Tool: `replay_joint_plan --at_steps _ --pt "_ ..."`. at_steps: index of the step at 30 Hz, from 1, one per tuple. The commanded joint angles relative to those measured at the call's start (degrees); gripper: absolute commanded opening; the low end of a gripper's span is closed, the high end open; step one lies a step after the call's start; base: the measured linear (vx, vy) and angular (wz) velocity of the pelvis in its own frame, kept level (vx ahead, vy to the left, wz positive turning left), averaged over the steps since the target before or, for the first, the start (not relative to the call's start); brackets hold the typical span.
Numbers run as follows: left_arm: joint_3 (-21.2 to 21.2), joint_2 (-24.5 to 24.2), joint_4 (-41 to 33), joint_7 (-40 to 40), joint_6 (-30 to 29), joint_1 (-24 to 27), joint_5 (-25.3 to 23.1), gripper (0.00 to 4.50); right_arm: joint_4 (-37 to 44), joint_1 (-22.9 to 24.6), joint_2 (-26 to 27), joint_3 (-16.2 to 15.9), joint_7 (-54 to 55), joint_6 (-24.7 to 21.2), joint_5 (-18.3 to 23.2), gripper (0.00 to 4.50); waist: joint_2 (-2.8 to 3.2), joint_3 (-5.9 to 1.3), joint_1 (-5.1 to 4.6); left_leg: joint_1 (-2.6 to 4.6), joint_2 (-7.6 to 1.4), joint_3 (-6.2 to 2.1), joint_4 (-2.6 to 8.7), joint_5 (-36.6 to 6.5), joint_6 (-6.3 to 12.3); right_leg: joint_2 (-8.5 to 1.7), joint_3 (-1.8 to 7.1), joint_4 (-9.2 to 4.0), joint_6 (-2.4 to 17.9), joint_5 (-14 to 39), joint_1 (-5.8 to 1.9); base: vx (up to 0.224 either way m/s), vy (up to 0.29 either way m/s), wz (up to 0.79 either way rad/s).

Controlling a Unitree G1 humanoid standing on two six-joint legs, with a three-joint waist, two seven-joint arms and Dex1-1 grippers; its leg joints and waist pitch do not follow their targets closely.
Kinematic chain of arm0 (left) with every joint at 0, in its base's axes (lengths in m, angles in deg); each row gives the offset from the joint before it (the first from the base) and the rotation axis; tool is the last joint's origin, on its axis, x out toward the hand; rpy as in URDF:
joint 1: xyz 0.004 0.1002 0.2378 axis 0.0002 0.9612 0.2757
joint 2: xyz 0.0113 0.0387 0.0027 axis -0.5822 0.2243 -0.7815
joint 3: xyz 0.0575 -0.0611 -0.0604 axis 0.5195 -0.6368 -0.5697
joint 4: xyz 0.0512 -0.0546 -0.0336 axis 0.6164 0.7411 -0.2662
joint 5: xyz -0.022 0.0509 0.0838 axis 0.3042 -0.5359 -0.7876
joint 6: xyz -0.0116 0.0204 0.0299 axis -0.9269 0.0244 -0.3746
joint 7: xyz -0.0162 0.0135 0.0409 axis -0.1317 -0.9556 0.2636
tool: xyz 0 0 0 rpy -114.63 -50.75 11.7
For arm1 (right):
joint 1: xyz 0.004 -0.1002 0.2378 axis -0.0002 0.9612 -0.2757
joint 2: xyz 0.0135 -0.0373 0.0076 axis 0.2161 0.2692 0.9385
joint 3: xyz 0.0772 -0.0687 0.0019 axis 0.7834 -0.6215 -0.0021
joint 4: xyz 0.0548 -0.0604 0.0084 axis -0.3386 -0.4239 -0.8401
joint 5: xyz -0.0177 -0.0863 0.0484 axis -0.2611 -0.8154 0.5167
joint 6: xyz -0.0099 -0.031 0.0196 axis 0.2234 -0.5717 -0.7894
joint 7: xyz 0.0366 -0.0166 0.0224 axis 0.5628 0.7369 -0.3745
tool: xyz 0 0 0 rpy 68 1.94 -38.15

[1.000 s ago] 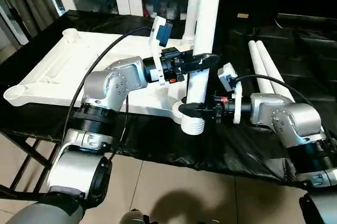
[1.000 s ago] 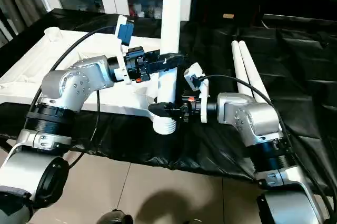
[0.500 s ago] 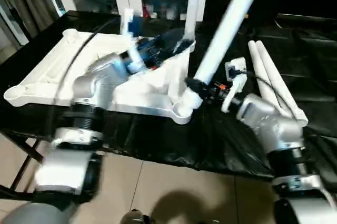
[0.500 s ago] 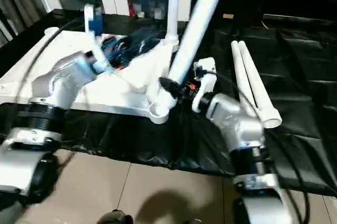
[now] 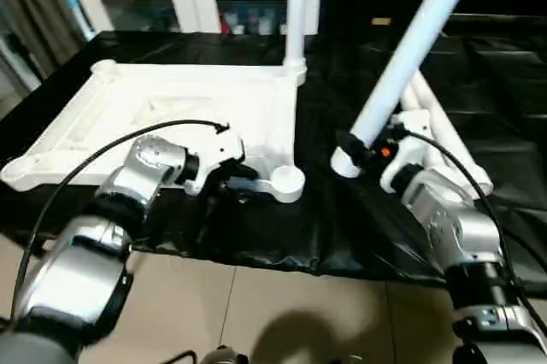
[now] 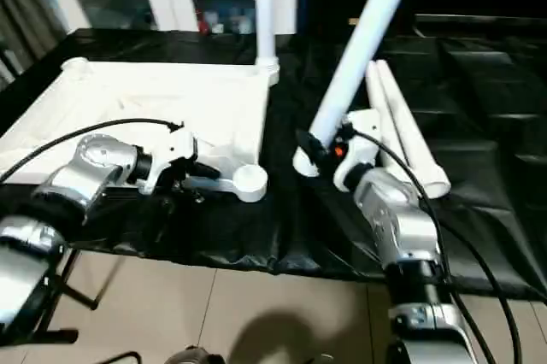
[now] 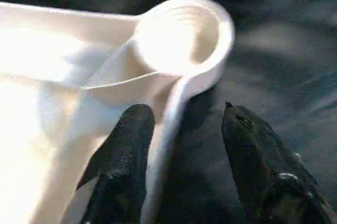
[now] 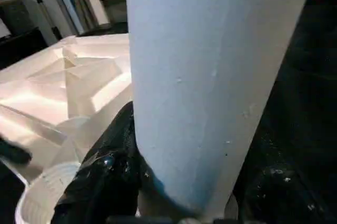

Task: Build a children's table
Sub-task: Pick table leg, then insert table leg to table base

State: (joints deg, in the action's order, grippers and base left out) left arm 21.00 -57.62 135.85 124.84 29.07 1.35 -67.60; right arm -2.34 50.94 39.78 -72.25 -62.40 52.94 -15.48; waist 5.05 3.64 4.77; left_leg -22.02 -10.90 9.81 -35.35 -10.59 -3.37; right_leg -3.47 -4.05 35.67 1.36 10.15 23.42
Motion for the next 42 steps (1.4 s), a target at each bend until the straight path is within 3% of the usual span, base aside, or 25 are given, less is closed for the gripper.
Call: replay_joint_plan --at_steps 1,7,15,17,20,25,30,32,33,34,36,38,39,40,42 --pt "0.7 -0.2 2.2 -2.5 2.3 -1.5 -2.3 1.94 2.5 -0.1 0.0 -0.4 -0.4 0.6 -0.2 1.89 0.11 -4.99 -0.28 0.57 -1.39 -0.88 3.66 -8.3 1.01 -4.40 2.49 -4.53 11.2 9.6 -4.32 0.000 0.000 0.00" --pt "0.4 0.1 5.0 -2.8 2.8 -2.6 -3.1 1.42 2.8 -0.1 -0.3 -1.3 -1.4 0.4 -0.3 1.89 0.30 -5.31 -0.65 0.51 -1.37 -0.77 3.31 -6.1 2.82 -4.32 2.47 -4.11 13.1 5.4 -4.23 0.000 0.000 0.00" --pt "0.8 -0.3 9.2 -4.3 4.6 -3.5 -6.4 0.79 3.6 -0.1 -0.7 -1.8 -2.6 0.1 -0.6 1.89 0.40 -5.35 -1.17 0.59 -1.49 -0.88 3.36 -6.7 3.29 -4.41 2.44 -4.12 13.6 5.2 -4.32 0.000 0.000 0.00" --pt "0.7 -0.5 9.6 -4.4 4.5 -3.6 -6.8 0.62 3.6 -0.2 -0.8 -1.9 -2.9 0.0 -0.5 1.89 0.08 -5.27 -1.19 0.56 -1.45 -0.79 3.39 -6.9 3.40 -4.40 2.47 -4.28 13.7 5.6 -4.29 0.000 0.000 0.00" --pt "0.5 -0.6 10.1 -4.4 4.5 -3.6 -7.2 0.45 3.6 -0.4 -0.8 -2.1 -3.4 -0.1 -0.3 1.89 0.15 -5.26 -1.12 0.54 -1.50 -0.81 3.39 -6.6 3.57 -4.46 2.48 -4.21 13.6 6.0 -4.27 0.000 0.000 0.00" --pt "0.6 -0.7 10.9 -3.1 4.4 -3.1 -8.6 0.12 3.6 -0.7 -0.6 -3.3 -4.9 -0.2 -0.7 1.89 -0.22 -5.24 -1.69 0.28 -1.35 -0.78 3.34 -6.0 4.20 -4.45 2.43 -4.15 13.8 5.3 -4.43 0.000 0.000 0.00" --pt "-1.5 1.9 10.4 1.5 1.1 -2.4 -5.8 0.03 3.0 -2.3 -0.4 -4.6 -6.4 -1.3 -0.8 1.89 -0.34 -5.13 -1.92 0.43 -1.39 -0.66 3.37 -6.4 4.60 -4.48 2.42 -4.30 14.4 6.4 -4.30 0.000 0.000 0.00" --pt "-2.7 3.5 9.9 2.8 -0.2 -2.2 -4.2 0.00 2.1 -3.2 -0.5 -5.1 -6.8 -1.6 -1.1 1.89 -0.28 -5.23 -1.72 0.57 -1.50 -0.59 3.31 -6.0 4.93 -4.50 2.44 -4.25 14.9 5.8 -4.20 0.000 0.000 0.00" --pt "-3.4 4.4 9.5 3.1 -0.9 -2.0 -3.4 0.00 1.3 -3.6 -0.5 -5.5 -7.0 -1.5 -1.5 1.89 -1.30 -5.20 -1.63 0.45 -1.48 -0.44 3.34 -5.8 5.17 -4.46 2.46 -4.29 15.0 5.6 -4.26 0.000 0.000 0.00" --pt "-4.1 5.8 8.8 3.4 -1.5 -1.8 -2.4 0.00 0.1 -4.2 -0.5 -6.2 -7.3 -0.9 -2.3 1.89 -0.74 -5.27 -1.24 0.51 -1.54 -0.52 3.27 -5.1 5.34 -4.64 2.45 -4.01 15.3 5.3 -4.18 0.000 0.000 0.00" --pt "-5.1 7.3 8.1 3.8 -2.2 -1.5 -1.3 0.00 -1.5 -4.9 -0.5 -6.8 -7.6 0.1 -3.2 1.89 -0.91 -5.36 -0.79 0.45 -1.61 -0.44 3.13 -4.3 5.78 -4.73 2.50 -3.91 15.4 4.6 -4.08 0.000 0.000 0.00" --pt "-5.3 8.3 7.3 3.5 -2.4 -1.0 -1.0 0.00 -2.8 -5.4 -0.2 -7.5 -7.8 1.2 -3.9 1.89 -1.68 -5.40 -0.27 0.42 -1.71 -0.37 3.17 -3.7 6.39 -4.73 2.56 -3.86 15.3 3.8 -4.04 0.000 0.000 0.00" --pt "-5.1 8.7 7.0 3.2 -2.3 -0.7 -1.1 0.00 -3.5 -5.6 0.0 -7.8 -7.9 1.6 -4.2 1.89 -1.21 -5.40 0.15 0.40 -1.74 -0.45 3.14 -3.4 6.64 -4.84 2.51 -3.83 14.9 4.0 -3.97 0.000 0.000 0.00" --pt "-4.9 8.8 6.7 1.8 -1.6 -0.2 -2.0 0.00 -4.7 -5.9 0.2 -8.2 -8.2 2.0 -4.8 1.89 -1.83 -5.37 0.42 0.50 -1.92 -0.43 3.27 -3.8 6.66 -4.85 2.50 -3.93 14.5 4.8 -3.88 0.000 0.000 0.00" --pt "-4.8 8.8 6.6 1.3 -1.3 -0.1 -2.4 0.00 -5.2 -6.0 0.3 -8.3 -8.2 2.1 -5.0 1.89 -1.52 -5.29 0.67 0.65 -2.03 -0.48 3.36 -4.7 6.03 -4.94 2.50 -4.05 14.0 6.5 -3.69 0.000 0.000 0.00"
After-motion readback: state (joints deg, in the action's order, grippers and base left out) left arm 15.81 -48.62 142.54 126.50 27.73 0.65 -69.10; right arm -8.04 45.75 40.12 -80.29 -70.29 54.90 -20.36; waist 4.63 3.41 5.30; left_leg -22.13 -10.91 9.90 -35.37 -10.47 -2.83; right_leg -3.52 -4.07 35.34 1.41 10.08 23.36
